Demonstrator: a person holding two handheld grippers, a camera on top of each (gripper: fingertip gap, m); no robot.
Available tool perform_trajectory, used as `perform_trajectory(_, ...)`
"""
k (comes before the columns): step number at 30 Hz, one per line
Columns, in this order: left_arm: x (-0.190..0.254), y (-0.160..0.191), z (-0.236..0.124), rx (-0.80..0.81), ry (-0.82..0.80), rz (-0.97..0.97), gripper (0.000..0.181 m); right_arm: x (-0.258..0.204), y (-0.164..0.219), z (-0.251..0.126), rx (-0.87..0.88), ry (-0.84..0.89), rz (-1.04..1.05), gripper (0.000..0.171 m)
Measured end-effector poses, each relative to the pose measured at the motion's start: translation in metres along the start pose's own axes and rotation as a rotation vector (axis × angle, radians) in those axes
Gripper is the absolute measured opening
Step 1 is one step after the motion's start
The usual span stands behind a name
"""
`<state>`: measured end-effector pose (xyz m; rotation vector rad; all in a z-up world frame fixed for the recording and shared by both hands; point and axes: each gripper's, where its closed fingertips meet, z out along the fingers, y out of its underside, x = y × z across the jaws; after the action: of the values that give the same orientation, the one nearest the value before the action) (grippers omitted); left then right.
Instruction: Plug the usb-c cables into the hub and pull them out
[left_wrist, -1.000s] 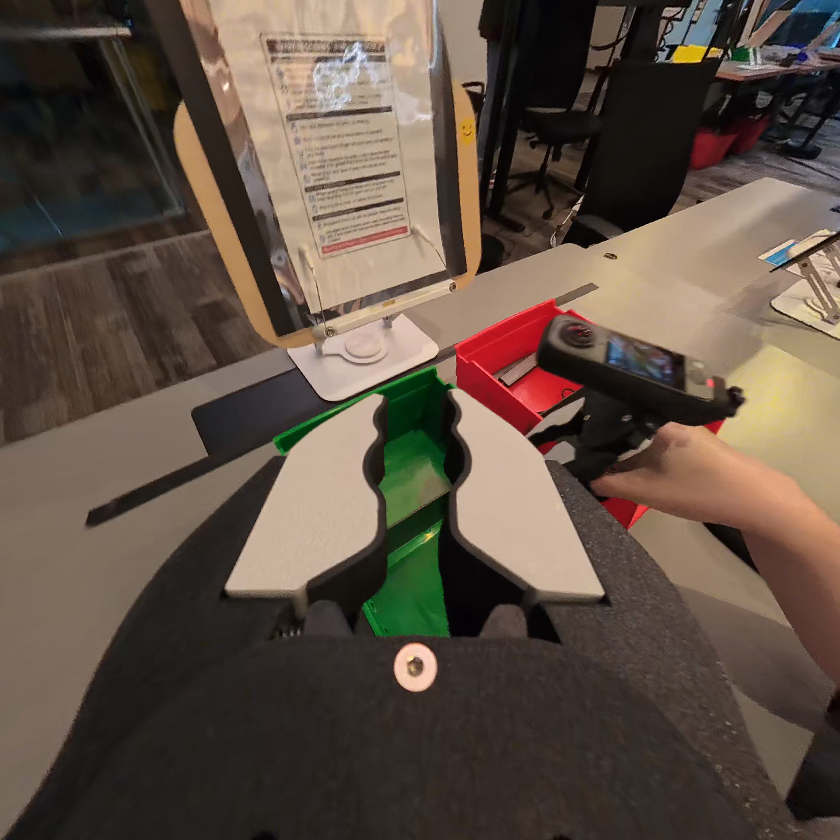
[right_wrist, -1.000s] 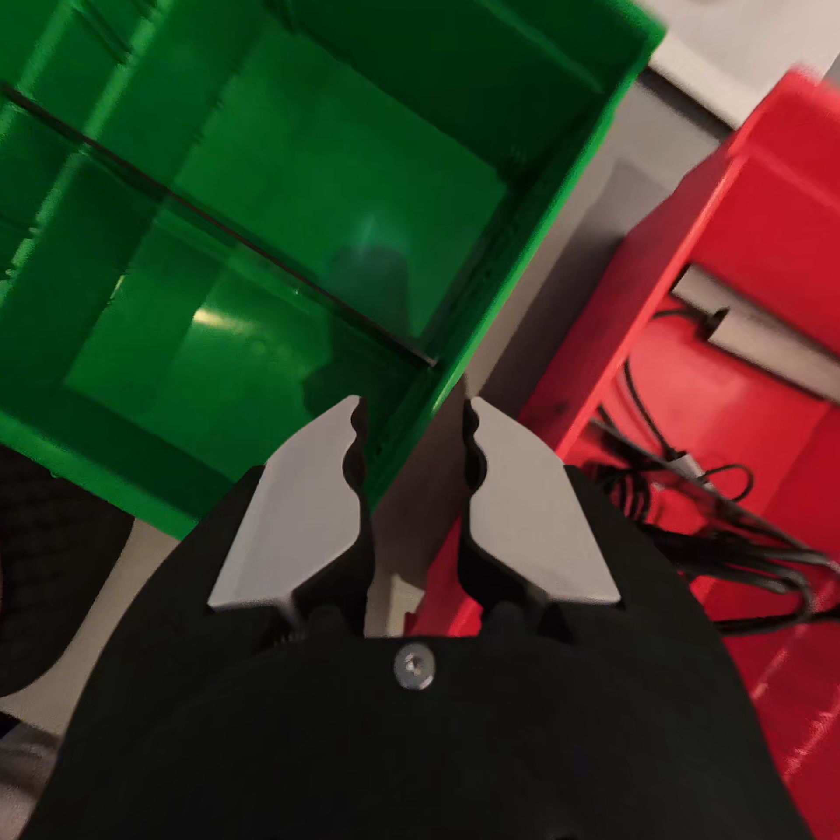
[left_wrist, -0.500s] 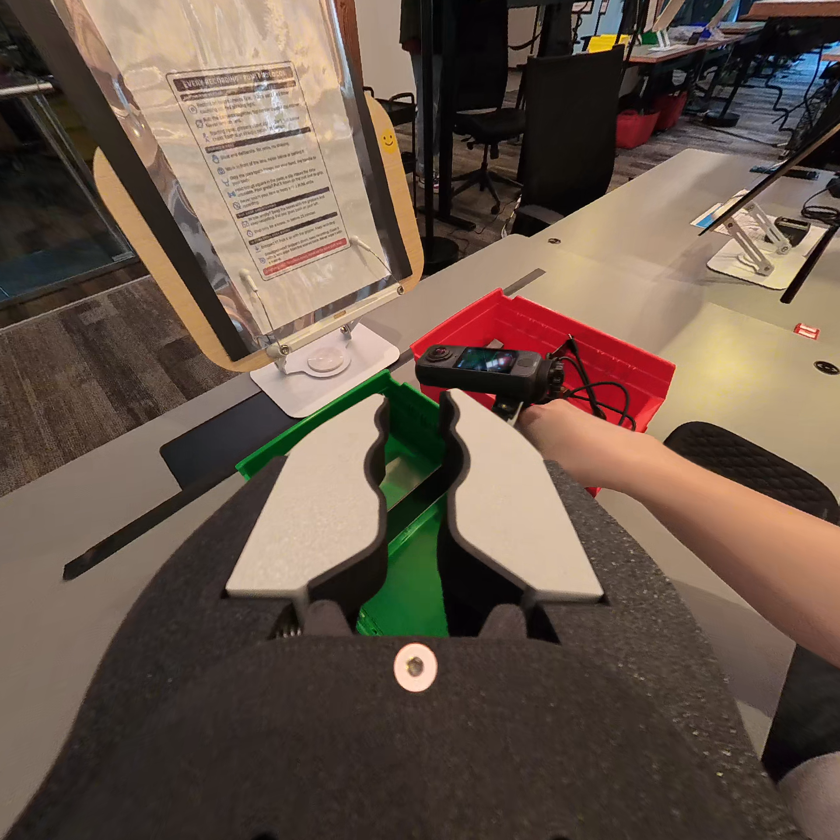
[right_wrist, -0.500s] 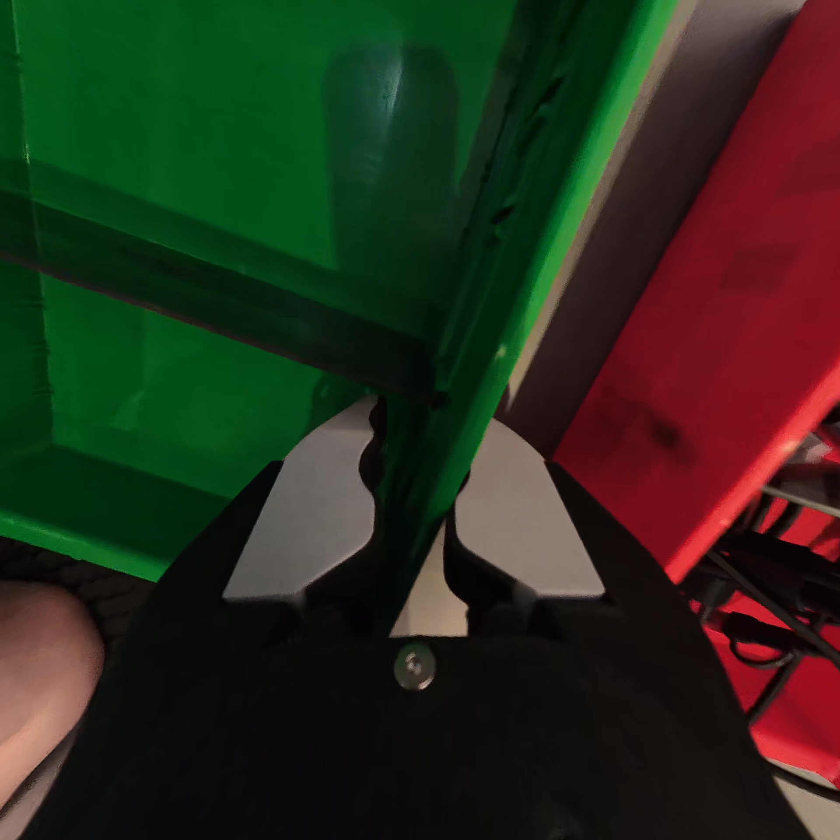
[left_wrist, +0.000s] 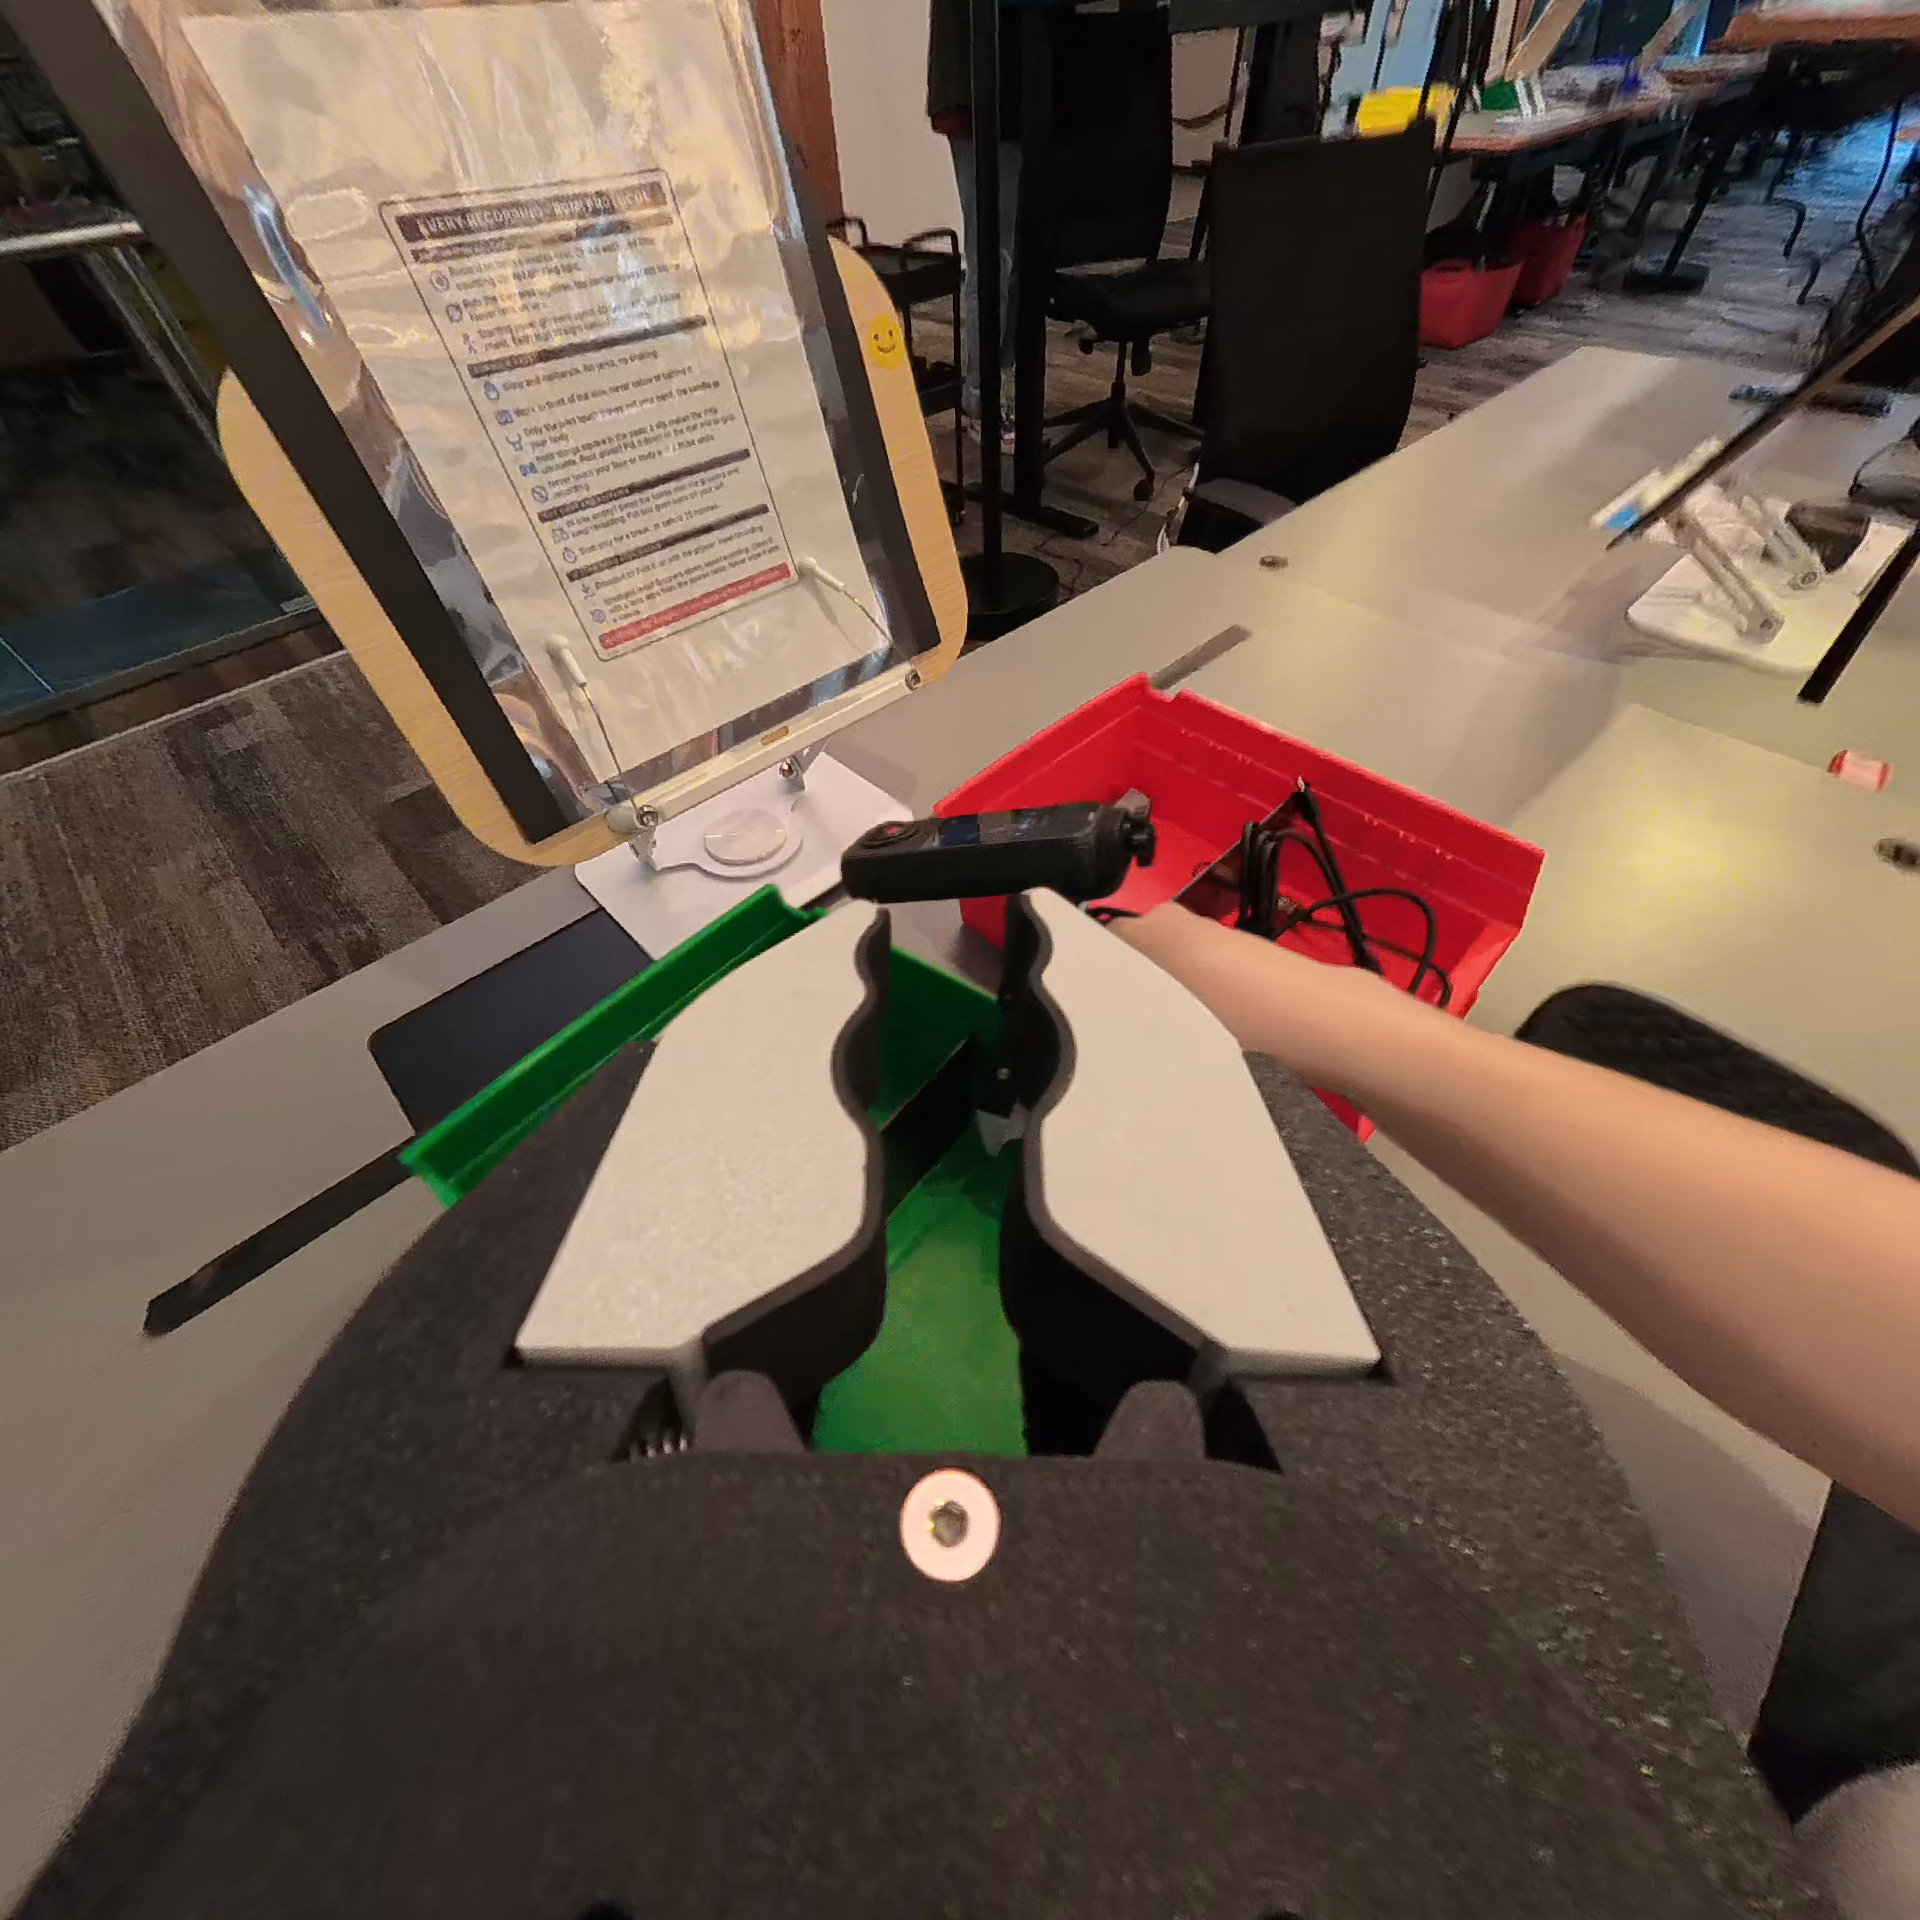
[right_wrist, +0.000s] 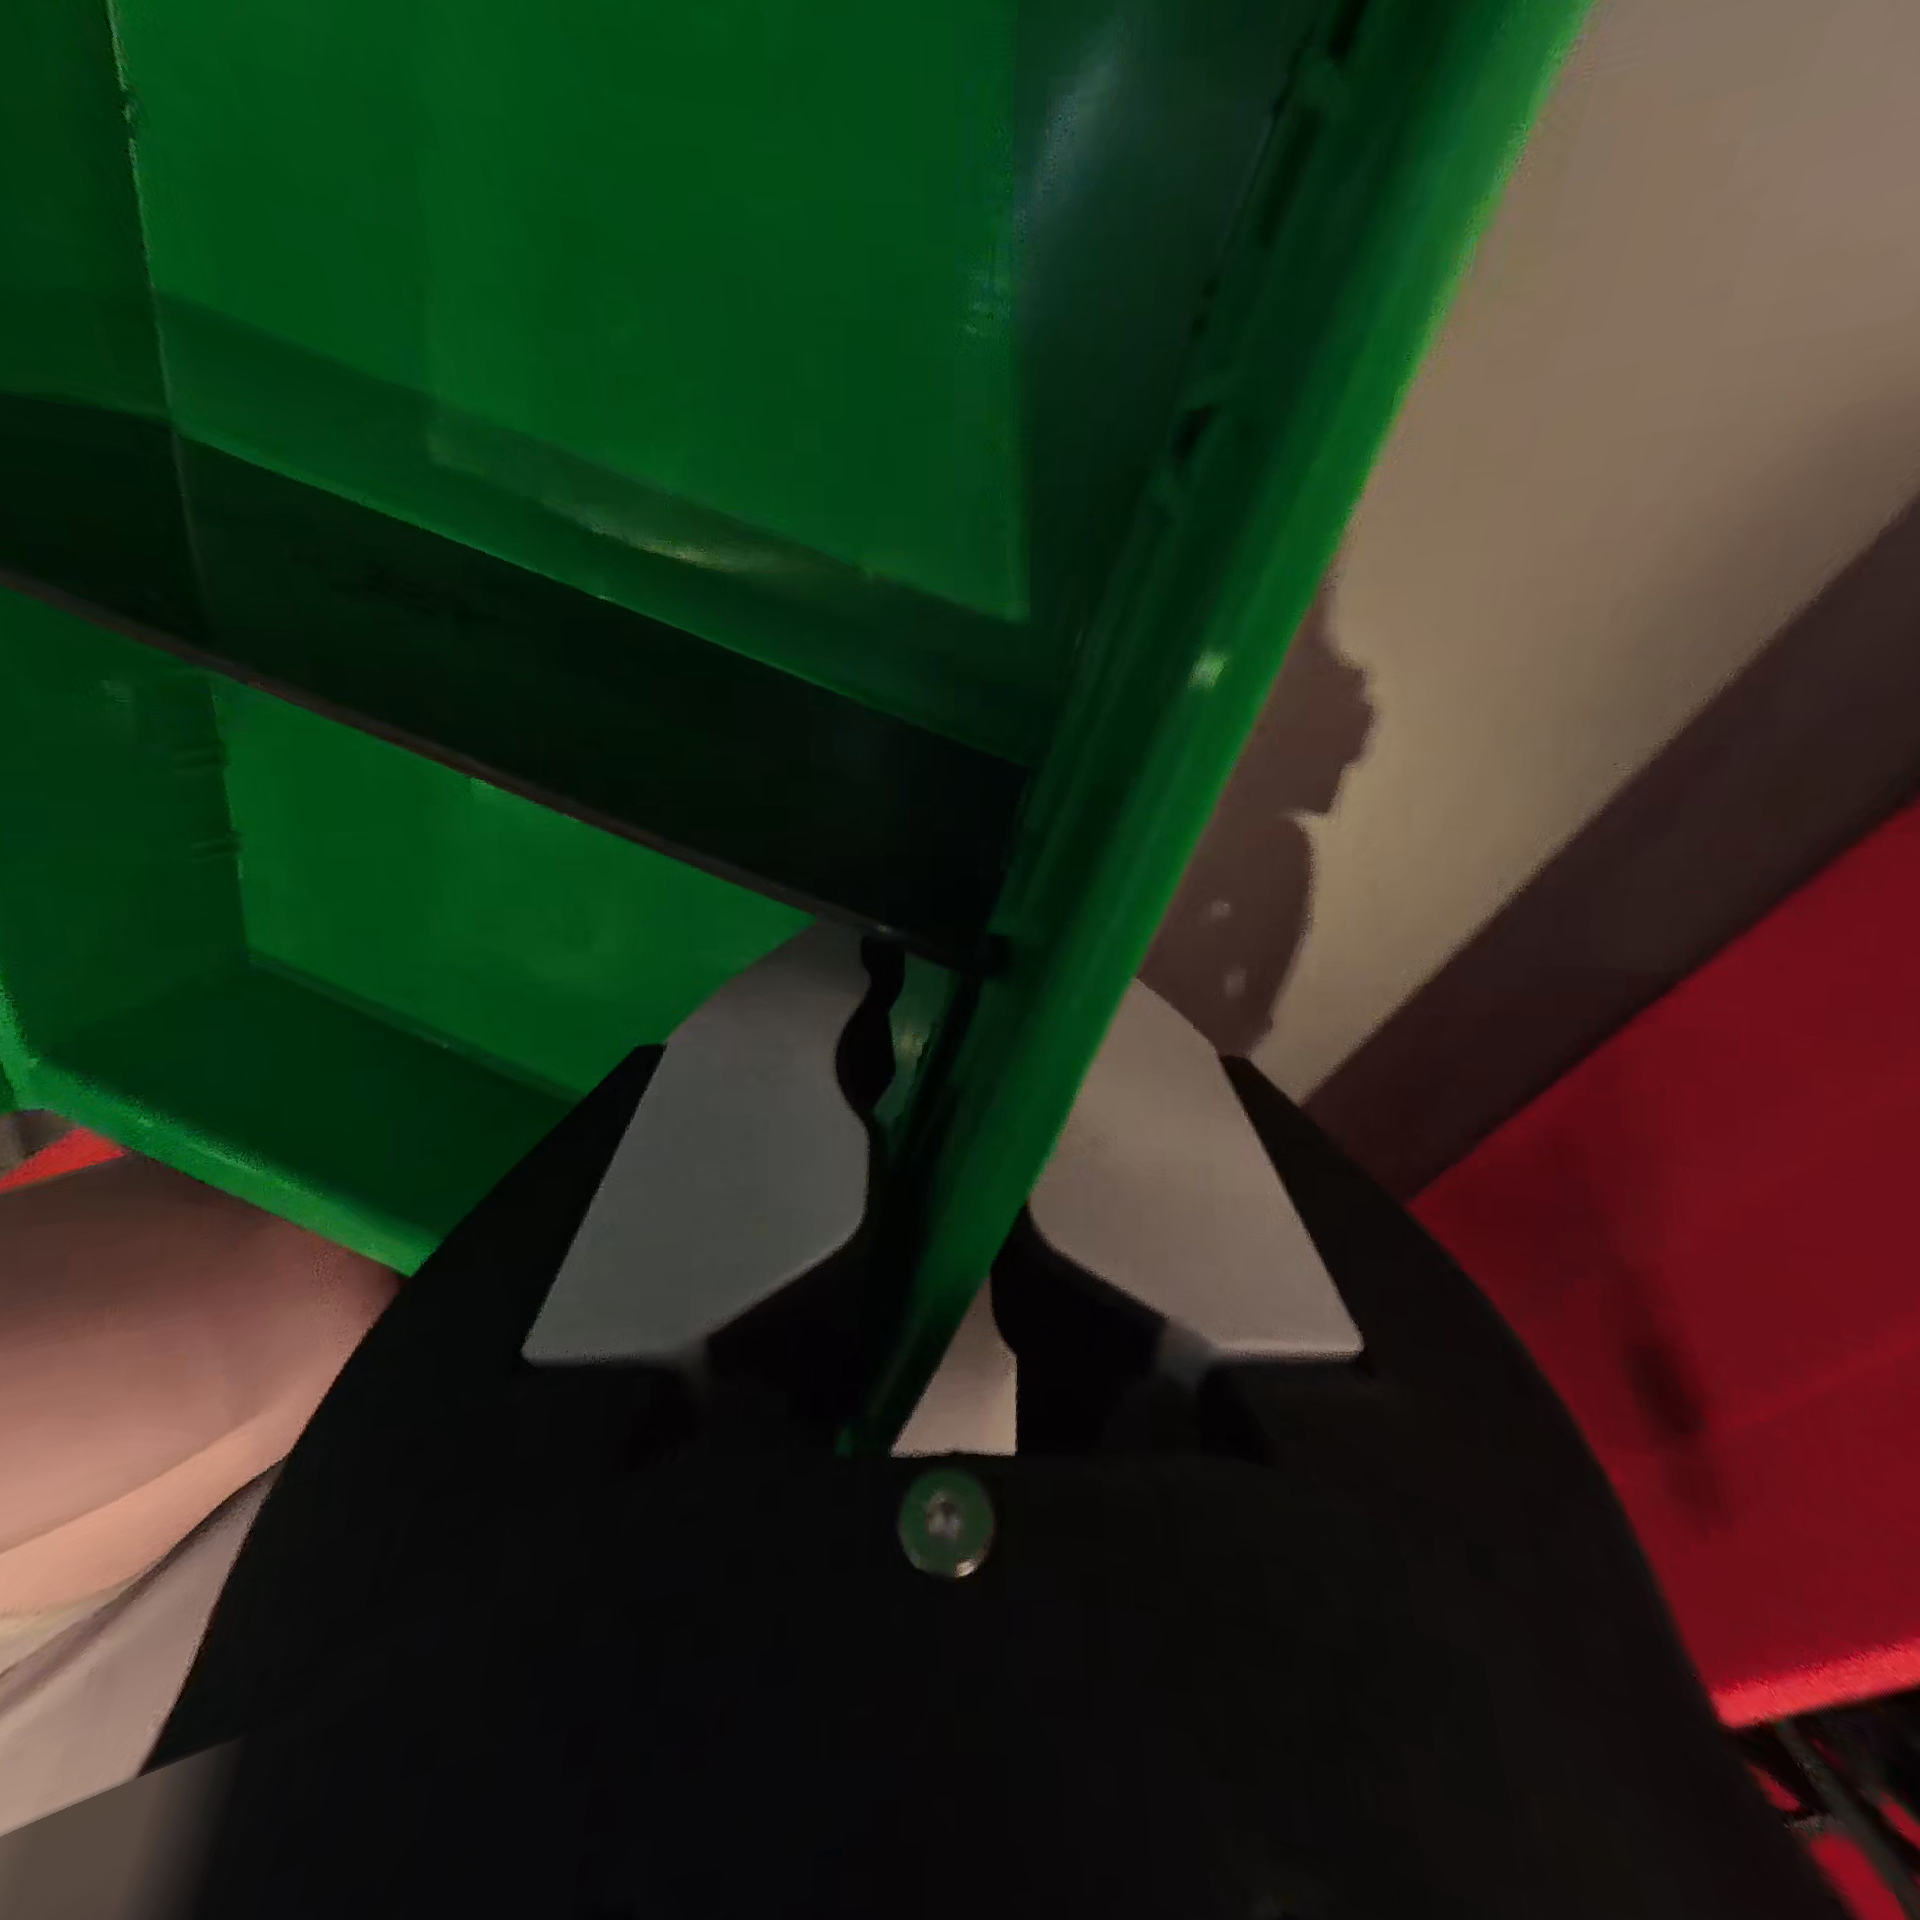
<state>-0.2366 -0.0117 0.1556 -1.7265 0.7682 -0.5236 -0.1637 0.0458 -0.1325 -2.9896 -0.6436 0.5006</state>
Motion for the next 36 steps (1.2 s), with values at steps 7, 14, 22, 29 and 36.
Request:
perform_trajectory(7,0.014,-0.054,-0.061,0.399,0.055,-0.168,0.049,-0.015,-0.024,-0.105,0.164,-0.082,-0.099,0.016)
perform_trajectory(14,0.015,-0.042,-0.054,0.329,0.037,-0.170,0.071,0.101,0.048,-0.254,0.299,0.117,0.042,0.016)
perform_trajectory(22,0.051,0.022,0.104,-0.213,0.223,-0.177,0.067,0.285,0.227,-0.299,0.347,0.280,0.497,0.017)
perform_trajectory(29,0.105,0.111,0.213,-0.591,0.295,-0.118,0.069,0.352,0.337,-0.252,0.279,0.222,0.705,0.017)
perform_trajectory(36,0.095,0.183,0.232,-0.900,0.214,-0.112,0.076,0.372,0.369,-0.226,0.268,0.199,0.685,0.017)
